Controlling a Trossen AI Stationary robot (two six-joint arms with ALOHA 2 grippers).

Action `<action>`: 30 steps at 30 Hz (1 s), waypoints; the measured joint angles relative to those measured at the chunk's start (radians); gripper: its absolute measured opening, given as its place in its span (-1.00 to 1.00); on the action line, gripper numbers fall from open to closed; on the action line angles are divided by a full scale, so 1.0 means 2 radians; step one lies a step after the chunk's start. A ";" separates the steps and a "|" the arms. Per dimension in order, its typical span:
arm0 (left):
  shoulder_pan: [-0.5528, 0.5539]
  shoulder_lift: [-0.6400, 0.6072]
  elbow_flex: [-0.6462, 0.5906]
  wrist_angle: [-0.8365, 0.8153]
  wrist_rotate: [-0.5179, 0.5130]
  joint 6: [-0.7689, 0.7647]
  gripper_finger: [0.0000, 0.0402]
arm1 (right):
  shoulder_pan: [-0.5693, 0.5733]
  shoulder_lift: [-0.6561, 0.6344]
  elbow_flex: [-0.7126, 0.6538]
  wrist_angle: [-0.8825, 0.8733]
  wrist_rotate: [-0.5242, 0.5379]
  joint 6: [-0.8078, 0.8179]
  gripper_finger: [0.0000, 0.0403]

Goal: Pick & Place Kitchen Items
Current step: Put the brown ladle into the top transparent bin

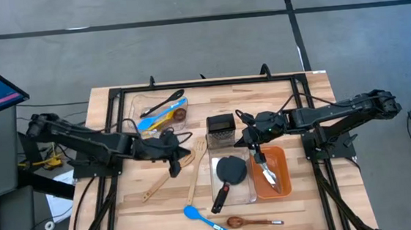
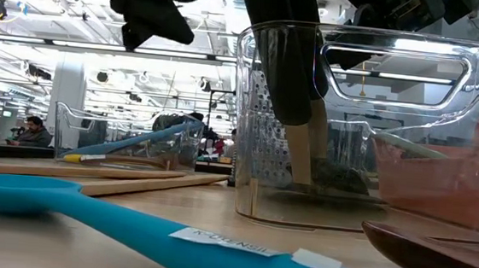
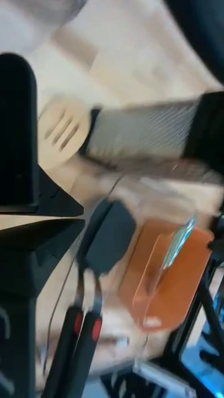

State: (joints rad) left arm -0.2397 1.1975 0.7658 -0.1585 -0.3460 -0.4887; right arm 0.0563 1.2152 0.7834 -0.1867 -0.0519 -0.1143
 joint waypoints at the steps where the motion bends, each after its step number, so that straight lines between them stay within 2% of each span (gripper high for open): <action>1: -0.002 0.003 0.000 0.002 0.011 -0.015 -0.99 | 0.000 0.000 0.000 0.000 0.000 0.000 -1.00; 4: -0.009 0.015 0.000 0.000 0.042 -0.053 -0.99 | 0.000 0.000 0.000 0.001 0.000 0.000 -1.00; 9: -0.027 0.036 0.000 0.000 0.044 -0.050 -0.99 | 0.001 0.000 0.000 0.017 0.000 0.001 -1.00; 14: -0.051 0.041 0.000 0.002 -0.018 -0.018 -0.99 | 0.012 0.000 0.000 0.052 0.000 0.001 -1.00; 20: -0.083 0.028 0.000 0.000 -0.056 0.036 -0.99 | 0.028 0.000 0.000 0.109 0.000 0.025 -1.00; 23: -0.099 0.020 0.000 -0.001 -0.059 0.078 -0.99 | 0.028 0.011 0.002 0.133 0.000 0.041 -1.00; 27: -0.105 0.009 -0.019 -0.008 -0.066 0.069 -0.99 | 0.029 0.044 0.029 0.132 0.000 0.045 -1.00; 30: -0.105 -0.002 -0.052 -0.011 -0.074 0.030 -0.99 | 0.031 0.085 0.068 0.112 -0.001 0.042 -1.00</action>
State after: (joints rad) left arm -0.4496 1.1943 0.6615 -0.1806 -0.4932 -0.4288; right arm 0.1188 1.3849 0.9189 0.0366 -0.0548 -0.0295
